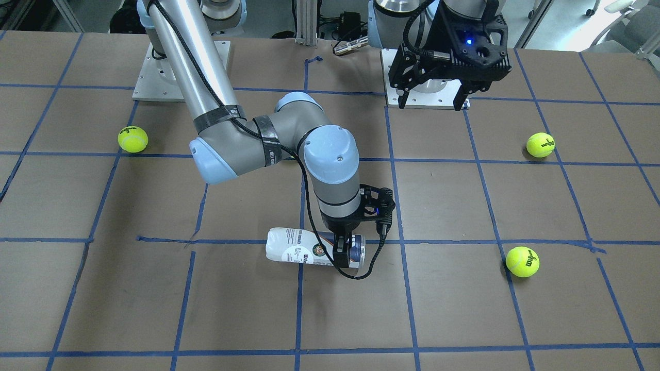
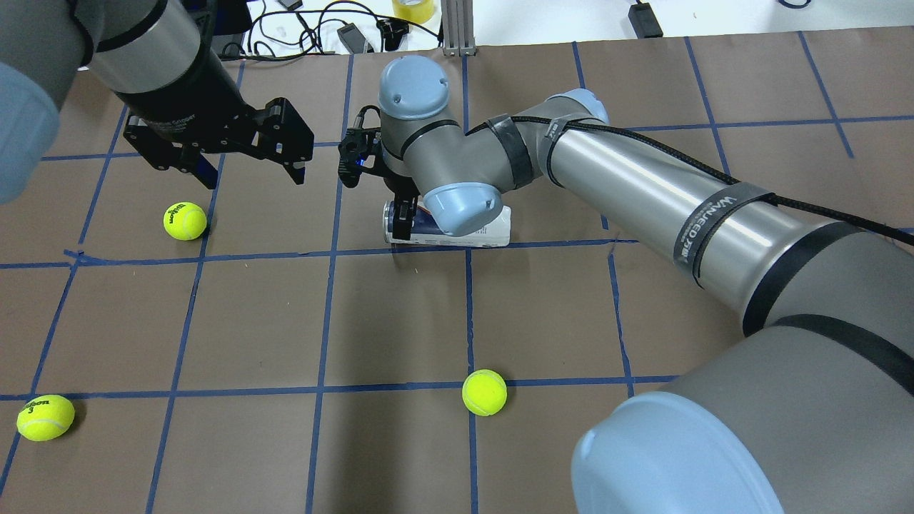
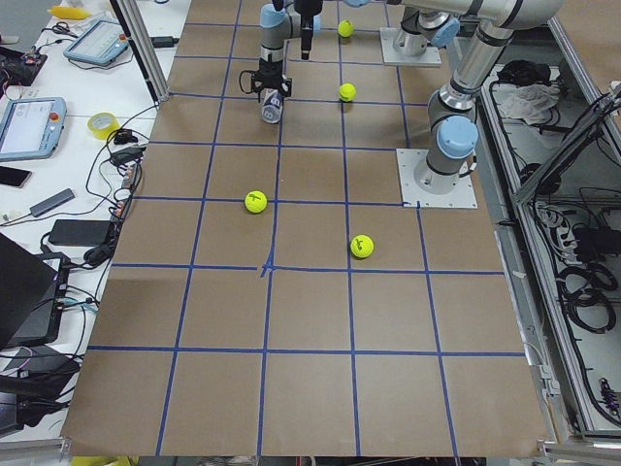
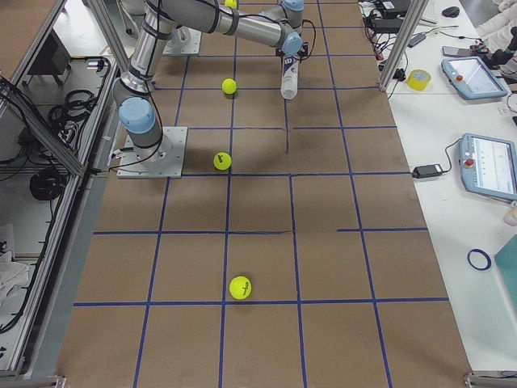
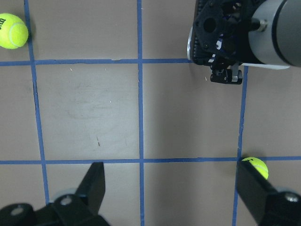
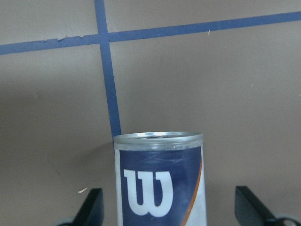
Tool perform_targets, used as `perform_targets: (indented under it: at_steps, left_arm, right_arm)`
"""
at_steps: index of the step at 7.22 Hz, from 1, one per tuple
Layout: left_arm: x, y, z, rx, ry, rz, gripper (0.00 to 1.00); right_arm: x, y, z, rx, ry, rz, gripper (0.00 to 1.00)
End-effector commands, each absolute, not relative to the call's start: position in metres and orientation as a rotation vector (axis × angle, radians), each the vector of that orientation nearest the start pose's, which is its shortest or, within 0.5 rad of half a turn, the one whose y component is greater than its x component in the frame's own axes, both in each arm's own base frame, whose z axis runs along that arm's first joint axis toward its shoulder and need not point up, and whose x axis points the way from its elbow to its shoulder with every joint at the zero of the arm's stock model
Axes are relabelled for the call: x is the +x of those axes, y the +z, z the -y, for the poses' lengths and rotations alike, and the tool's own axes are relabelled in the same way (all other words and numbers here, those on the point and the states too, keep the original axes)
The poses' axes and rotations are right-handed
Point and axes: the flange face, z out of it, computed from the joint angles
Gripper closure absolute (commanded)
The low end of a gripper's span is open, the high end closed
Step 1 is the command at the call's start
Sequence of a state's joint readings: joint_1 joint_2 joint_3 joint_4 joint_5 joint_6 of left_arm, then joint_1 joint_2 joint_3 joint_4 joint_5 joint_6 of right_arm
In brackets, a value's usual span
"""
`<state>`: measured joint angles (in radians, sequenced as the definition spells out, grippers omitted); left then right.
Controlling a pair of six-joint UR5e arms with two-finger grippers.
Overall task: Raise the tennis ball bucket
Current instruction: 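Open the right gripper and raise it away while the left arm reaches toward the can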
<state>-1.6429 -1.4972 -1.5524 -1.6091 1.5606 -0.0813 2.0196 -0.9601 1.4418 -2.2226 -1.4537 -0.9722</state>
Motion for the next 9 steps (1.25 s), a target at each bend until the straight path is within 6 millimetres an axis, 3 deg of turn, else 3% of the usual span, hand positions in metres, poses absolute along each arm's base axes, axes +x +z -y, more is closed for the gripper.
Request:
perform_targets:
  at_steps: [1,2,3,4,5,7,8,9]
  left_arm:
    - [-0.167,0.528,0.453,-0.014,-0.083,-3.155,0.0]
    - [-0.167,0.528,0.453,-0.014,-0.083,-3.155,0.0]
    - [-0.165,0.527,0.455,-0.028,-0.082,-3.167,0.0]
    - [-0.152,0.52,0.467,-0.072,-0.061,-3.175,0.0]
    - [-0.146,0.516,0.473,-0.111,-0.044,-3.214,0.0]
    - [-0.141,0.471,0.5,-0.133,0.028,-3.386,0.0]
    - [-0.145,0.432,0.517,-0.131,0.078,-3.447,0.0]
    - [-0.143,0.393,0.549,-0.143,0.087,-3.473,0.0]
  right_arm:
    - [0.402,0.259,0.598,-1.918,-0.311,-2.37,0.0]
    - [0.36,0.275,0.617,-1.793,-0.369,-2.377,0.0]
    - [0.303,0.304,0.641,-1.692,-0.435,-2.453,0.0]
    - [0.25,0.322,0.652,-1.588,-0.386,-2.52,0.0]
    - [0.217,0.353,0.643,-1.513,-0.346,-2.566,0.0]
    - [0.175,0.407,0.616,-1.317,-0.258,-2.678,0.0]
    - [0.167,0.431,0.604,-1.317,-0.266,-2.744,0.0]
    - [0.16,0.447,0.59,-1.251,-0.222,-2.79,0.0]
